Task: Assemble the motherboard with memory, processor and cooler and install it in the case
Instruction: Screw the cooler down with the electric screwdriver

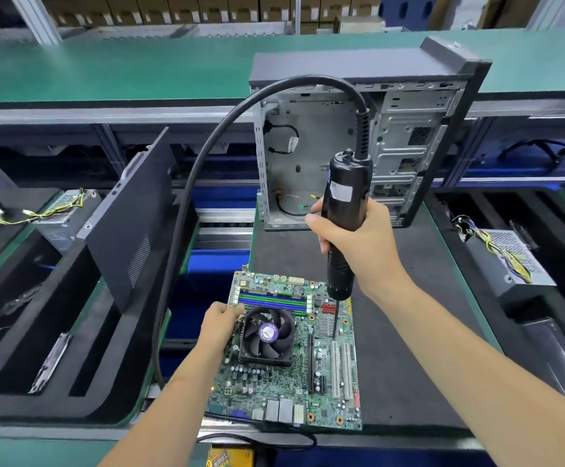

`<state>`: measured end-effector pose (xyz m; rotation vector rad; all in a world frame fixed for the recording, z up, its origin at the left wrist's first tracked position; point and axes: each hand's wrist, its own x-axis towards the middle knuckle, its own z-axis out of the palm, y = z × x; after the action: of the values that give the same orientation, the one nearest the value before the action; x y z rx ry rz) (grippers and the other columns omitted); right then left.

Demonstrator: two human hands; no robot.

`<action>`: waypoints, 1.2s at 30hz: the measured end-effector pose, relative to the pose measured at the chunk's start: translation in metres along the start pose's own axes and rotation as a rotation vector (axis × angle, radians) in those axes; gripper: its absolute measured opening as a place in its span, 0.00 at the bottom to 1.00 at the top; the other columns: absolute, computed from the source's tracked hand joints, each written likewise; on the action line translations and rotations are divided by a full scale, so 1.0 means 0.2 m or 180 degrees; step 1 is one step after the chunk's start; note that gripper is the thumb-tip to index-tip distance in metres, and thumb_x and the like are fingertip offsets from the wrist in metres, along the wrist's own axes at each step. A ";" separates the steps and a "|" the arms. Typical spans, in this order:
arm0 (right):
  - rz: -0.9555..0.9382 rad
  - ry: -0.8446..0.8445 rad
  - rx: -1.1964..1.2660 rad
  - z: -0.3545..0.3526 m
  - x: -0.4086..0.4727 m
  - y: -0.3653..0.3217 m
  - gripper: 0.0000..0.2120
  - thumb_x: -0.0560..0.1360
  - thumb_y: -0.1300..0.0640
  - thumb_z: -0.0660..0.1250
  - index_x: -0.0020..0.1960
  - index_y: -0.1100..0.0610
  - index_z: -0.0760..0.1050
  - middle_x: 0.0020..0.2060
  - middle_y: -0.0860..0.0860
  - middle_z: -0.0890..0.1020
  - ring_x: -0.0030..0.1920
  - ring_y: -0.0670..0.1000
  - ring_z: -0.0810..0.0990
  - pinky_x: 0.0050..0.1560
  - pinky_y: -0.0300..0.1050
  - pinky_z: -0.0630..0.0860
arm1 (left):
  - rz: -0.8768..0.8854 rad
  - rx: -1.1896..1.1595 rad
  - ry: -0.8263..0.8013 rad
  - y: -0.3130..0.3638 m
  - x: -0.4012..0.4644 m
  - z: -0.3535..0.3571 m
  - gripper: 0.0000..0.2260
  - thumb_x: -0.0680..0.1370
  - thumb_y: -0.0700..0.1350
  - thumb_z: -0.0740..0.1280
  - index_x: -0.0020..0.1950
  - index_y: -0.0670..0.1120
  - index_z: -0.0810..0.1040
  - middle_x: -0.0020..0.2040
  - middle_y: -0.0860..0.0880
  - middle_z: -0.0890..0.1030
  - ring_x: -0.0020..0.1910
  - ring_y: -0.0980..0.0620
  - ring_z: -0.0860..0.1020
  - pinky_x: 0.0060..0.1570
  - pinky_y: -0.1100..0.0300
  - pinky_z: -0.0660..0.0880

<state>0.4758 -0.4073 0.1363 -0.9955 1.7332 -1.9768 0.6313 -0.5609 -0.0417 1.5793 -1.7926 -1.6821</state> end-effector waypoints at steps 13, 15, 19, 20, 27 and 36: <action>-0.0003 0.0084 -0.0027 -0.14 0.08 0.02 0.04 0.71 0.65 0.72 0.43 0.62 0.76 0.25 0.48 0.76 0.24 0.49 0.72 0.31 0.37 0.72 | -0.0939 -0.1068 -0.0408 0.01 -0.02 0.35 0.06 0.77 0.39 0.67 0.51 0.36 0.77 0.51 0.39 0.81 0.49 0.42 0.78 0.52 0.49 0.76; -0.0031 0.0116 -0.0042 -0.18 0.10 0.01 0.04 0.70 0.65 0.72 0.42 0.61 0.76 0.25 0.47 0.76 0.24 0.48 0.72 0.30 0.36 0.72 | -0.0682 -0.0925 -0.0258 0.02 -0.03 0.41 0.05 0.77 0.40 0.68 0.48 0.39 0.75 0.50 0.42 0.79 0.52 0.45 0.75 0.57 0.51 0.70; -0.0008 0.0187 -0.0076 -0.23 0.13 0.02 0.04 0.70 0.65 0.72 0.41 0.60 0.77 0.25 0.47 0.76 0.24 0.49 0.72 0.30 0.36 0.72 | -0.0022 -0.0386 0.0147 0.04 -0.05 0.47 0.08 0.78 0.43 0.66 0.42 0.44 0.70 0.32 0.48 0.71 0.31 0.51 0.67 0.33 0.58 0.64; -0.0001 0.0191 -0.0079 -0.24 0.13 0.02 0.04 0.70 0.65 0.72 0.42 0.60 0.77 0.25 0.47 0.76 0.24 0.49 0.72 0.31 0.36 0.72 | 0.0212 -0.0128 0.0227 0.05 -0.05 0.47 0.08 0.78 0.43 0.66 0.41 0.43 0.71 0.31 0.48 0.70 0.30 0.51 0.66 0.32 0.58 0.62; 0.0058 0.0223 0.0010 -0.25 0.13 0.04 0.04 0.71 0.67 0.71 0.43 0.64 0.76 0.30 0.52 0.77 0.25 0.50 0.72 0.31 0.38 0.72 | 0.1535 0.1038 0.0702 0.10 -0.07 0.40 0.06 0.77 0.43 0.66 0.41 0.46 0.73 0.38 0.48 0.70 0.35 0.52 0.69 0.36 0.60 0.62; -0.0027 0.0275 0.0017 -0.26 0.11 0.01 0.05 0.71 0.66 0.71 0.44 0.66 0.76 0.26 0.51 0.75 0.25 0.50 0.72 0.31 0.37 0.72 | 0.3268 0.2730 -0.1405 0.26 -0.12 0.43 0.48 0.58 0.77 0.67 0.73 0.59 0.59 0.70 0.61 0.66 0.69 0.61 0.61 0.70 0.62 0.53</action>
<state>0.4237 -0.3837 0.1391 -0.9300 1.7700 -2.0571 0.5487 -0.5037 -0.0147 0.1512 -3.0007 -0.7853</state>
